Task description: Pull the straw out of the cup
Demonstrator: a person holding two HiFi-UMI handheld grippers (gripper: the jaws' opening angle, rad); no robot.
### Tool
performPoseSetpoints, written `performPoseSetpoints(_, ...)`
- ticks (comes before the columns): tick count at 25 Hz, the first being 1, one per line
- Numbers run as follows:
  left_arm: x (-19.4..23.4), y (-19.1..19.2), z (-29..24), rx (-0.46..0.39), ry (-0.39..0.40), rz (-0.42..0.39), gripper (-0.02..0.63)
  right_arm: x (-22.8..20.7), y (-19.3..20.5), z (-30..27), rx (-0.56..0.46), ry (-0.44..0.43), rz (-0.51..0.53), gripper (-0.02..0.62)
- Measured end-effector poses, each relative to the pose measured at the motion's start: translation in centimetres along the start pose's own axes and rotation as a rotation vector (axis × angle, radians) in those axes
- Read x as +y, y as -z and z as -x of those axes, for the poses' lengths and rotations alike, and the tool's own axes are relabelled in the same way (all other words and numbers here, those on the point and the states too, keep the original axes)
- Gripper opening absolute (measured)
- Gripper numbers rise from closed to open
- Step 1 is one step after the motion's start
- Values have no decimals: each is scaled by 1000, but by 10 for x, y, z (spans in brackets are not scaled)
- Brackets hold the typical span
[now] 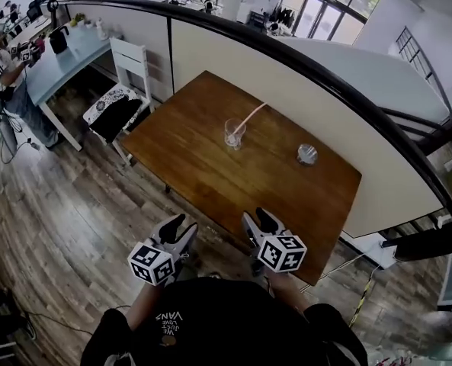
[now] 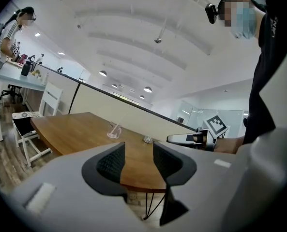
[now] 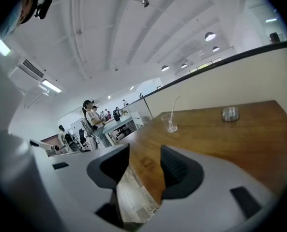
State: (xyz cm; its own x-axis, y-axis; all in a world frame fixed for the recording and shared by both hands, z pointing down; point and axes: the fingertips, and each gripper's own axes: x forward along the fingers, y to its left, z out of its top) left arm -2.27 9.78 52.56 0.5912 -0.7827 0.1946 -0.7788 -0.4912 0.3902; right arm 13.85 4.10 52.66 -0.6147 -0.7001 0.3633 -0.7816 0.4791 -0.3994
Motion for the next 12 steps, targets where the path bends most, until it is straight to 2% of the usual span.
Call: performPoseSetpoints(12, 81, -52, -51, 63, 172, -53, 167, -6, -42, -62, -100, 181, -62, 169)
